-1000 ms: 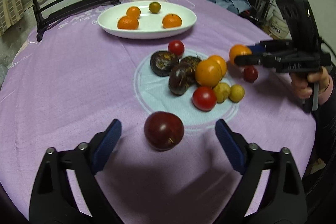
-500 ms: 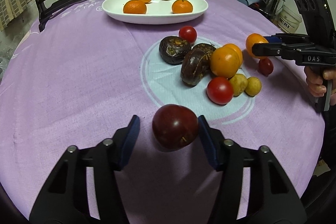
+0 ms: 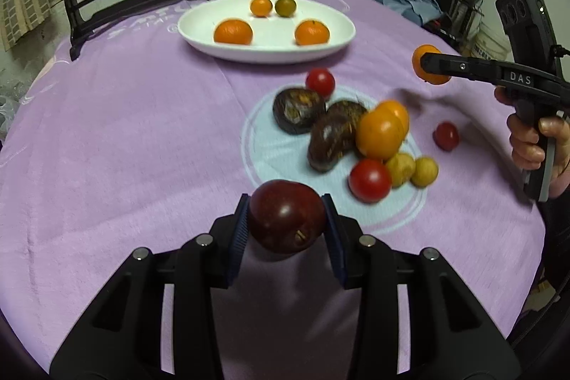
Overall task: Organize fruits
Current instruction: 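Carry the mandarin and plum to the white plate and open both grippers, then grasp an orange fruit with the right gripper while the left gripper grasps a dark brown fruit, then lower both held fruits into the white plate and release them, then grasp a red cherry tomato with the right gripper while the left gripper grasps a dark brown fruit, then carry the tomato and dark brown fruit over the plate and open both grippers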
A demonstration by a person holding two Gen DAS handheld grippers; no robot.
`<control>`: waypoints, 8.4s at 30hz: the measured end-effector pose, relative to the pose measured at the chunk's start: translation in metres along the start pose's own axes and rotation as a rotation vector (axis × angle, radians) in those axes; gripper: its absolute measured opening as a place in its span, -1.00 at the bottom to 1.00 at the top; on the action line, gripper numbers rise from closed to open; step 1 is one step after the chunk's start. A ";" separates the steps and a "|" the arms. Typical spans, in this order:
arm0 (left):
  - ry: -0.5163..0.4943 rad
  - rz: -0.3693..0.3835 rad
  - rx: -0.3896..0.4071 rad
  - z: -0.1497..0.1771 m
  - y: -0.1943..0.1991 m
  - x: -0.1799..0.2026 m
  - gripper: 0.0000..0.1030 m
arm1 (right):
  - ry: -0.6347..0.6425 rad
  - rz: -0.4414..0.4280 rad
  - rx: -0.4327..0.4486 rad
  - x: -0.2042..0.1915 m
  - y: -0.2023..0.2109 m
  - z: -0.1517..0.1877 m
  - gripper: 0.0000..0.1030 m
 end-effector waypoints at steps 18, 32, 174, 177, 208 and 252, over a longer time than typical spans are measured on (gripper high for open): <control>0.139 -0.060 0.141 -0.174 -0.044 -0.005 -0.22 | -0.092 0.127 0.091 0.030 -0.065 -0.088 -0.14; 0.155 -0.162 0.094 -0.181 -0.070 -0.016 0.49 | -0.047 0.168 0.048 0.028 -0.079 -0.094 0.22; 0.463 -0.261 0.146 -0.081 -0.010 -0.083 0.92 | 0.110 0.011 -0.118 -0.049 -0.079 -0.046 0.16; 0.498 -0.286 0.140 -0.073 -0.008 -0.093 0.92 | 0.116 0.017 -0.160 -0.051 -0.089 -0.039 -0.05; 0.383 -0.197 0.089 -0.078 -0.014 -0.064 0.92 | 0.037 -0.048 -0.194 -0.043 -0.088 -0.037 -0.44; -0.129 -0.072 0.001 -0.073 -0.054 0.017 -0.12 | 0.004 -0.064 -0.186 -0.034 -0.078 -0.039 -0.44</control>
Point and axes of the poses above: each gripper's, at about its wrist camera, not at the fingertips, and y roughly against the way its jaws point, x to its right, z to its underside, the point moved 3 cm from there along -y, roughly the way its jaws point, and after that the axes turned 6 degrees about -x, right-handed, at the moved point
